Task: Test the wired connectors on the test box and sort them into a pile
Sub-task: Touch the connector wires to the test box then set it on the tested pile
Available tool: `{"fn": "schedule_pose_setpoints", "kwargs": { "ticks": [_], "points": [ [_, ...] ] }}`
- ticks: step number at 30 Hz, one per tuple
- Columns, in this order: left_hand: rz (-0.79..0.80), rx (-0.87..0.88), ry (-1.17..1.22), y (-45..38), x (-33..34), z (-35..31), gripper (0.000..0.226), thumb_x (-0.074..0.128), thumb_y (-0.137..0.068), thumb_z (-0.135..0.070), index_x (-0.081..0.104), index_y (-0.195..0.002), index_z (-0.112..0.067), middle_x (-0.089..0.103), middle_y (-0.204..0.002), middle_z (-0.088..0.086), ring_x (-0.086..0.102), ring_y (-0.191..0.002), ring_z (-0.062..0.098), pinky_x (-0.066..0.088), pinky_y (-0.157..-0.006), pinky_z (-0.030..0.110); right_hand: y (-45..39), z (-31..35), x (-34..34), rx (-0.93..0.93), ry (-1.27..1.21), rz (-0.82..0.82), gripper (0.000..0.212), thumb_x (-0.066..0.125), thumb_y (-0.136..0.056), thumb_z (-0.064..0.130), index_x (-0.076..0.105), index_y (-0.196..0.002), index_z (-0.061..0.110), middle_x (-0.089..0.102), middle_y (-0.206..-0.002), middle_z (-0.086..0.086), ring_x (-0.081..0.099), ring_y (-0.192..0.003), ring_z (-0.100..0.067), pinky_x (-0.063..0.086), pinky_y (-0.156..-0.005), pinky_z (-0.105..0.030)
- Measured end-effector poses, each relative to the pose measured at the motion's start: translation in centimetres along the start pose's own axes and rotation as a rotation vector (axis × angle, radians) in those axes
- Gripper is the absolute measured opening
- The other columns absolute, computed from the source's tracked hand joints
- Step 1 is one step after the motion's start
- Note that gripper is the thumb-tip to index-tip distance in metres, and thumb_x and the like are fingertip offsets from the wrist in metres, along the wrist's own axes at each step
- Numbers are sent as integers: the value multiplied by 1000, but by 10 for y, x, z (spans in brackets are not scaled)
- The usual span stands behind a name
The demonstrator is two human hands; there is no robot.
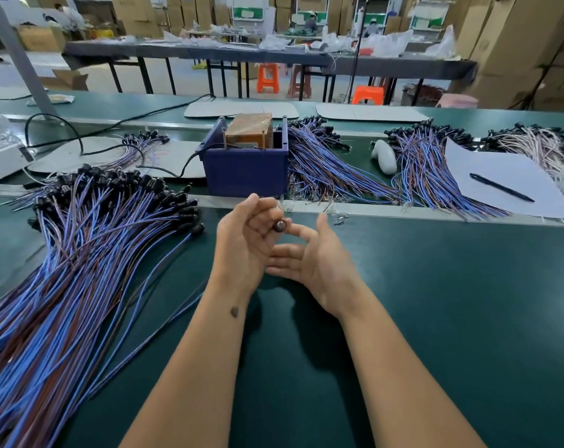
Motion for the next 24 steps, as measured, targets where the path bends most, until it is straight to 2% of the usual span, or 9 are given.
{"fn": "schedule_pose_setpoints", "kwargs": {
  "ticks": [2,5,8,10,14,16,19,21,24],
  "points": [
    [151,-154,39,7,15,12,31,62,-84,-33,72,-60,-16,61,-52,-2,60,-52,11,52,-55,21,0,0,2,37,-69,80,74,9,-98,63,60,-104,10,71,-75,-8,68,-65,-19,55,-66,-32],
    [444,-274,-35,19,36,24,33,68,-81,-38,71,-60,-13,54,-44,-2,57,-47,15,50,-55,22,2,2,3,15,-172,108,57,20,-104,47,59,-96,6,68,-61,-4,59,-46,-12,46,-56,-25],
    [655,-425,-295,33,42,41,41,67,-81,-52,76,-66,-14,45,-39,-4,52,-45,14,52,-60,26,3,3,-9,-43,-120,-30,32,39,-104,29,60,-106,6,68,-65,-12,59,-38,-19,43,-35,-20],
    [756,-552,-428,43,36,50,46,65,-81,-59,80,-78,-15,50,-44,-4,57,-53,13,53,-75,29,2,8,-21,-121,-155,-140,16,49,-100,16,64,-103,9,67,-72,-10,61,-46,-16,49,-41,-22],
    [989,-537,-414,56,38,38,47,55,-93,-50,76,-101,-9,61,-77,41,72,-82,15,50,-91,36,2,13,-31,-178,-194,-177,15,53,-97,6,67,-98,11,64,-62,-2,60,-52,-9,53,-54,-19],
    [842,-498,-511,43,27,31,45,50,-96,-47,78,-88,-13,65,-69,31,72,-81,17,44,-99,47,2,14,-33,-164,-219,-151,16,53,-96,6,67,-100,11,65,-63,-2,61,-53,-9,54,-56,-19],
    [247,-474,-668,8,-20,24,54,45,-101,-42,73,-67,-10,61,-52,9,71,-69,22,58,-78,36,3,16,-32,-148,-230,-94,17,55,-93,6,67,-105,10,66,-67,-3,62,-54,-8,56,-58,-19],
    [-8,-404,-619,-1,-36,19,51,39,-105,-38,71,-84,-5,66,-61,10,71,-68,21,59,-65,30,3,15,-28,-147,-174,-60,16,56,-93,4,66,-104,8,67,-67,-5,62,-55,-9,55,-59,-18],
    [-151,-222,-511,-9,-37,13,41,38,-107,-32,68,-95,-7,73,-71,6,71,-68,18,59,-63,26,3,11,-19,-168,25,-42,12,56,-93,-2,64,-96,5,67,-64,-4,63,-56,-10,53,-56,-18]
  ]
}}
Point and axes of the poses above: each hand's wrist, its own y-axis away from the middle knuckle, its own x-axis out of the palm, z = x × y, the point moved 8 cm from there along -y, towards the middle knuckle
